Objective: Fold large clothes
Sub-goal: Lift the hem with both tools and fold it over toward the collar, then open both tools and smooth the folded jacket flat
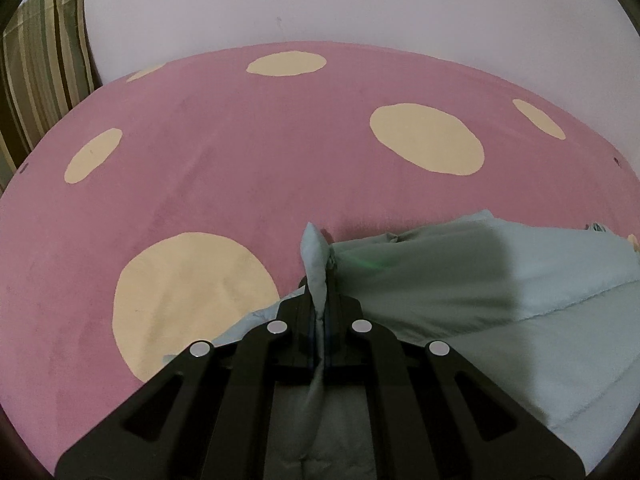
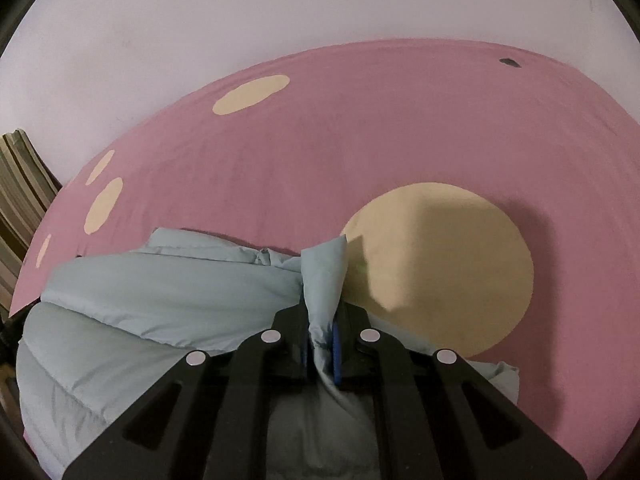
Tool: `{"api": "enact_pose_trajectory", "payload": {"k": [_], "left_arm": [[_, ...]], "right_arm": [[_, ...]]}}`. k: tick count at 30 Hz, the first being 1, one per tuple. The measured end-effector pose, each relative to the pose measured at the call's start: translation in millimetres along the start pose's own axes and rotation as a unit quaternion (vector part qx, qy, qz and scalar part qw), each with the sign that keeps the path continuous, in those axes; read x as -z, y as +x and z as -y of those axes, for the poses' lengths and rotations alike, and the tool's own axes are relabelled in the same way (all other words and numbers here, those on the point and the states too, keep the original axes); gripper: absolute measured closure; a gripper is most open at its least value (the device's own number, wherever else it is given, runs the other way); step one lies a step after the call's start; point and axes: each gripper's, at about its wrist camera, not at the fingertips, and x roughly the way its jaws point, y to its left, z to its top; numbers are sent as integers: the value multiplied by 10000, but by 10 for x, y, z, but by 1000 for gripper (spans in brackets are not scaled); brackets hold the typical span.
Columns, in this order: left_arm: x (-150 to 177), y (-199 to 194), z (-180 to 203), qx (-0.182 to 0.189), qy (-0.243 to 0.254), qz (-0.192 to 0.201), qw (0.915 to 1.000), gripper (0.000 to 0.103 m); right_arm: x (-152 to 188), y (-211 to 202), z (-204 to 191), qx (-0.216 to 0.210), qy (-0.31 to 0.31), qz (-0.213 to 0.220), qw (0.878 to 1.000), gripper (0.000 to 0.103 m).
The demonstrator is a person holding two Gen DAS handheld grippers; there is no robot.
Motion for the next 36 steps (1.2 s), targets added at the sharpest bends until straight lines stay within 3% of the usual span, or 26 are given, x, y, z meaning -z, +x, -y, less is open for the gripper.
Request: {"api": "enact_pose_trajectory", "payload": {"k": [11,14,15,16,18,21,24,28,31,36], "left_arm": [[24,-7,-37,97,-89,109,9999,100],[-9,-35,-58,88,-124,32,9999,96],[-20,-56,-79,53,-154,17,9999,88],[-31,-80,-107,-16,-212,-9,9998,73],[-36,-144,-205,-14,-394,-46,9992,58],[-12,-291,-363,99,-653,-76,9978,55],[24,-532,-429,163,-794,-9,9967,55],[96,-904,-157,327,-504,180,9980,52],[162,-1063,162,566,-241,293,9977,48],[295,-960,703,853,-10,187,9962,46]], "right_arm": [[-47,0,-41,2,0,73,10000,97],[-71,-40,-78,76,-54,52,9999,94],[-80,-56,-78,59,-48,37,10000,94],[-88,-76,-70,50,-21,20,10000,93],[-108,-105,-41,76,43,-13,10000,87],[-119,-236,26,342,209,33,9992,65],[-99,-399,68,583,402,141,9974,62],[-57,-694,-130,483,383,392,9973,62],[45,-848,-542,129,89,467,9988,62],[198,-714,-1096,-30,-402,288,9988,62]]}}
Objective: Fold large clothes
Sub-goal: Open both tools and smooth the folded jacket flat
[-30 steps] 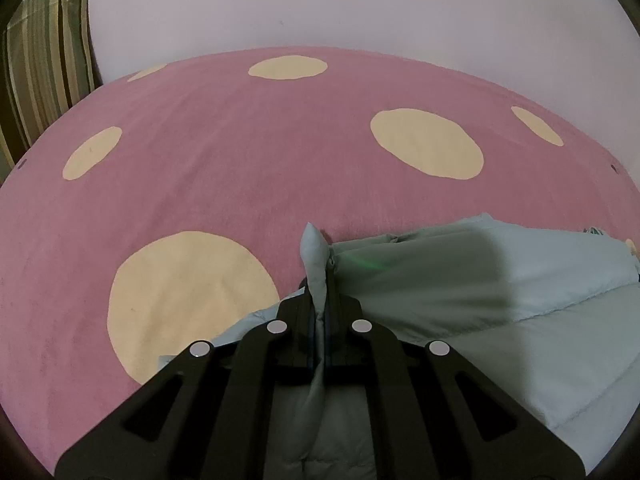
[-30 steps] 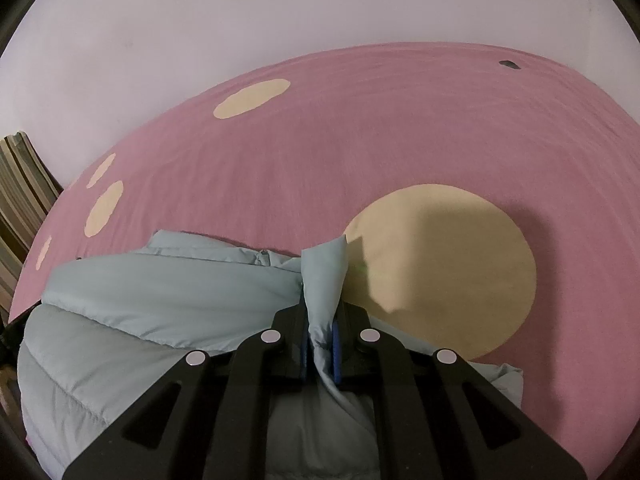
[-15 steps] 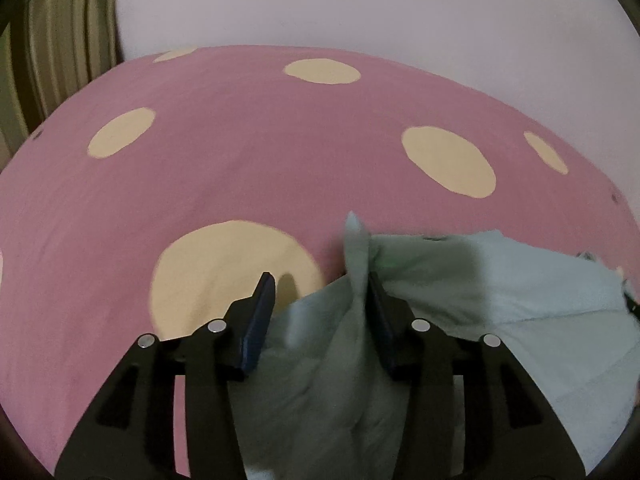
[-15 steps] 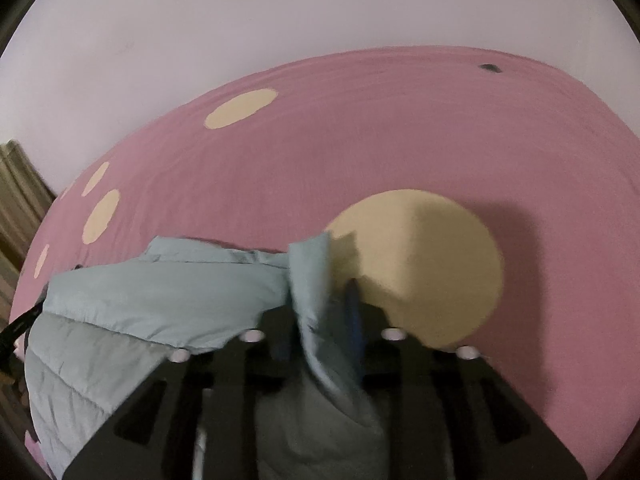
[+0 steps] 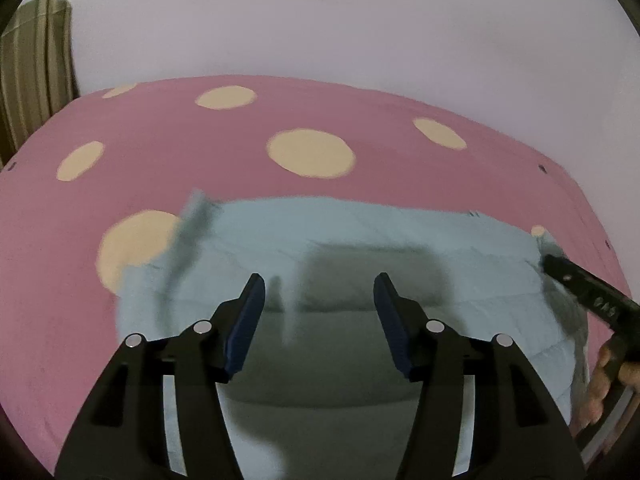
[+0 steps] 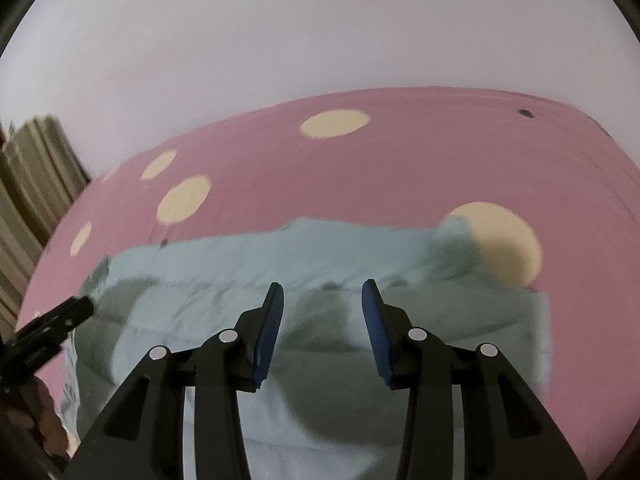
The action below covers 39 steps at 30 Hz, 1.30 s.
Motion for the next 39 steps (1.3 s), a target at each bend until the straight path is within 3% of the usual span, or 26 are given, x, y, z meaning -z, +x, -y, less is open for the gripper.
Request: {"api": "enact_pose_trajectory", "payload": {"k": [7,16,22,26,28,30,34,39], "left_arm": [[152,415,91,-233,187,-72,9995,44],[242,683,90,-294,310,-26,9991,45],[161,512,141,-411,360,-62,9985,45],[190,146,106,-108,106,154,9998,45],[235,21,141,-28,127,320,9994,38],[286,56,196,58,230,276,9993,37],[412,348,299,-203,589,-75,9980,37],[389,381,286,-220,612,-71,9979,37]], "right_arm": [[242,409,-171,325,-361,-265,9985,58],[363,610,-225,520,-503,-105,9973,58],[269,514,-215,442,-444,-121,9980,58],[275,120,-277,202,-356,166,9990,58],[346,-17,-414,-12,-495,252,9985,57],[430,-5,-547,-97,-679,173,9975,57],[618,289,-657,257,-966,-112,9949,57],[572,321,-627,156,-902,-149,9957,57]]}}
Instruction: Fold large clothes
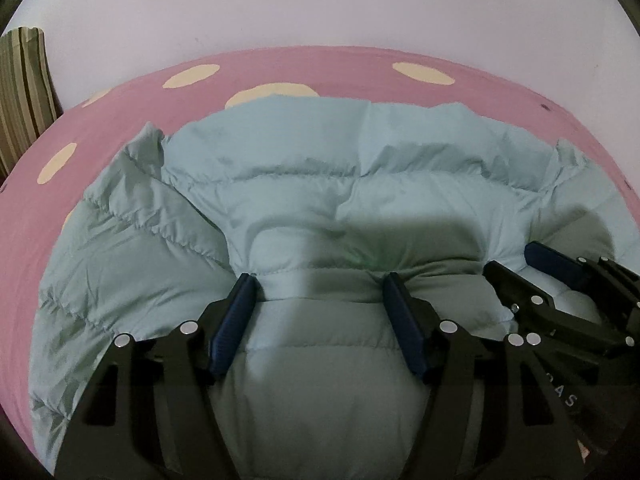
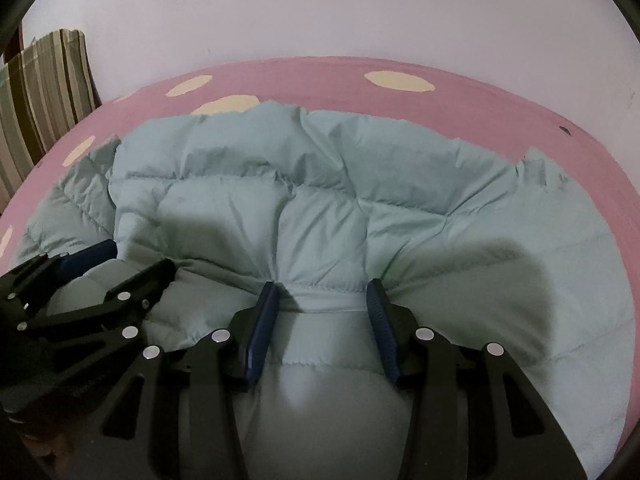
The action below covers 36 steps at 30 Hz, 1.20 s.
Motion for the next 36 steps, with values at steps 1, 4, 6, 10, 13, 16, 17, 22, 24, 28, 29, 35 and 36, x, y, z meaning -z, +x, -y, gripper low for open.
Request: {"api": "enact_pose_trajectory", "payload": {"k": [1,4,6,10,13,16,17,22,24,28,29,35,36], "left_arm": [[-4,-49,-28,65,-33,30,10000,37],[34,-281,-184,158,-226,114,9996,37],[91,-452,-341,141,-455,222,9986,37],[249,-800,-831,-22,-1102,445,9929,29],[413,-948,-1181,-156,-1498,467,9875,21],[599,-963,-1489,-173,-1829,323,9824,17],[651,-941,-1568,2,-1920,241,9811,15],[767,-787,-1684,872,-2239,-70,9707,11],[782,-683,-1669,1089,-2333,-197,9661,11],[759,-589,-1586,1119,-2361,-137,9652,10],[765,-582,-1582,1126,-2373,-137,9648,10],[800,-539,-1619,1296,-2869,-82,9491,39],[780,-535,-1592,1292,-2812,-83,9509,47]], "right_arm": [[-7,-60,26,-85,32,47,9999,56],[11,-298,148,-244,173,176,9994,46],[49,-489,264,-223,273,339,9988,40],[166,-831,629,-115,594,563,9966,32],[290,-981,1062,62,966,509,9940,30],[429,-1023,1427,237,1376,421,9893,29],[483,-1030,1502,234,1491,372,9878,29],[638,-839,1761,-51,1850,-50,9827,27],[674,-733,1812,-120,1945,-151,9807,24],[747,-606,1852,-294,2147,-228,9760,22],[753,-612,1838,-286,2114,-202,9768,23],[773,-584,1774,-716,2223,-222,9721,68],[778,-582,1762,-775,2247,-210,9711,71]]}}
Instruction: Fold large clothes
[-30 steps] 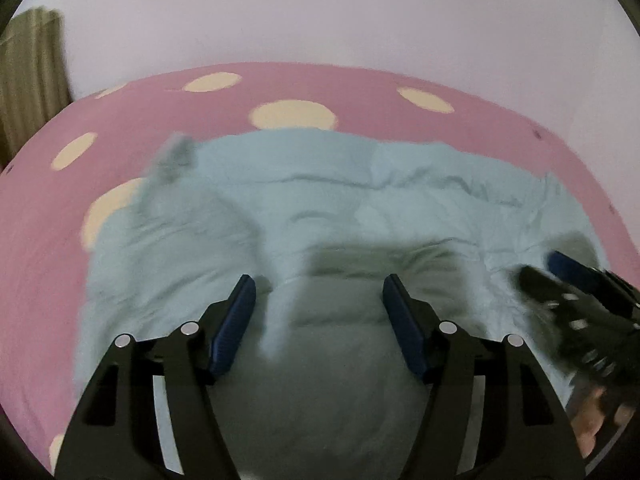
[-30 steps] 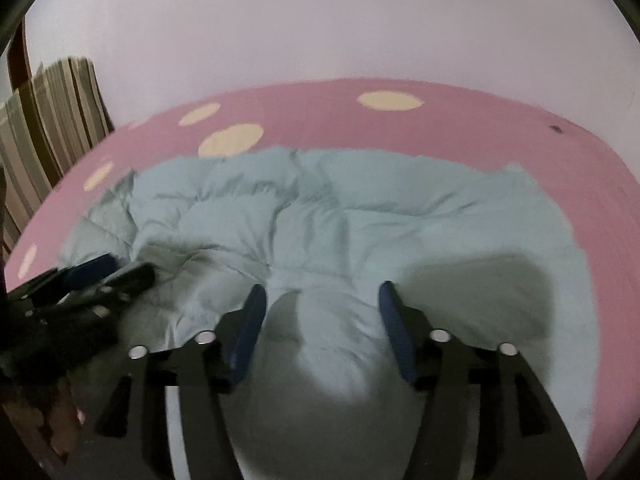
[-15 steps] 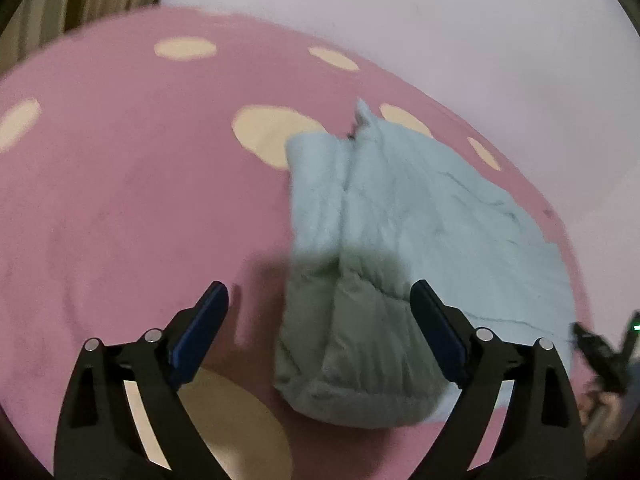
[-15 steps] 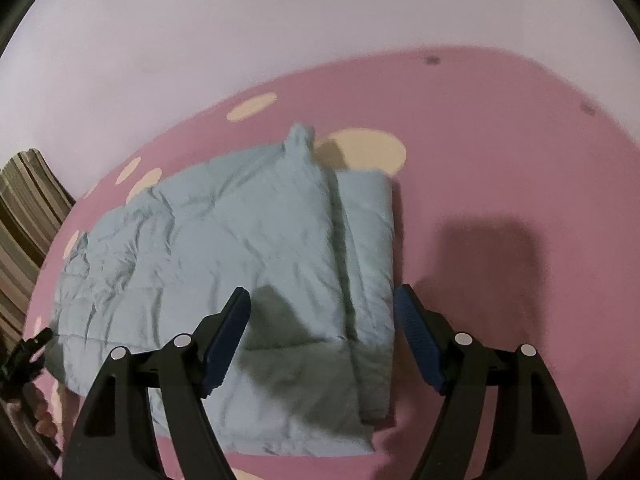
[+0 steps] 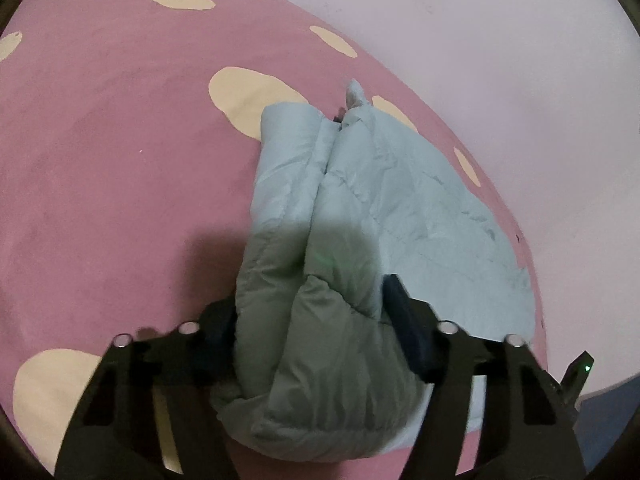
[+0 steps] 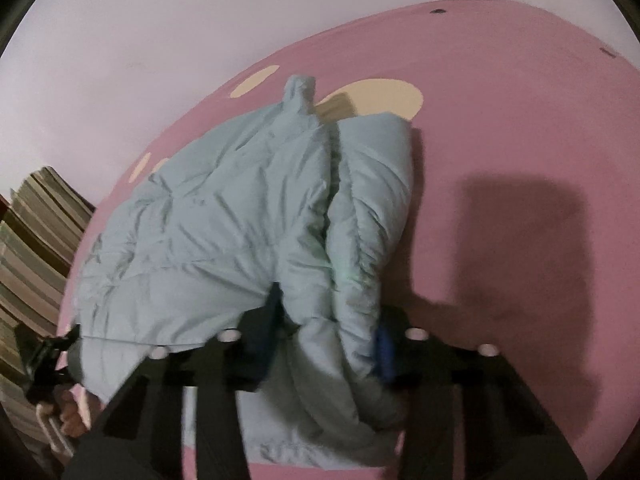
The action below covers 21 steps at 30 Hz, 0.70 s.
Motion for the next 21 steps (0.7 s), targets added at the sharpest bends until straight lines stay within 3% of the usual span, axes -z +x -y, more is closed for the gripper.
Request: {"api": "enact_pose_trajectory", "payload": {"k": [4,7,15,21], "left_arm": [[9,-7,49,70,93,-5,9999,74],[13,-68,63,107,153,63,9998,84],[64,-350,50,31,302,133,9995,90],[212,-733,-214,-34,251,144,9996,90]], "right_arm": [[23,-2,-43,-88,15,53,9999,82],[47,-29,-86,-159,63,108,9998,86],[212,-179,-188,-411,140,49,9990,90],[529,-277,-390,-600,24,-131,9981,90]]}}
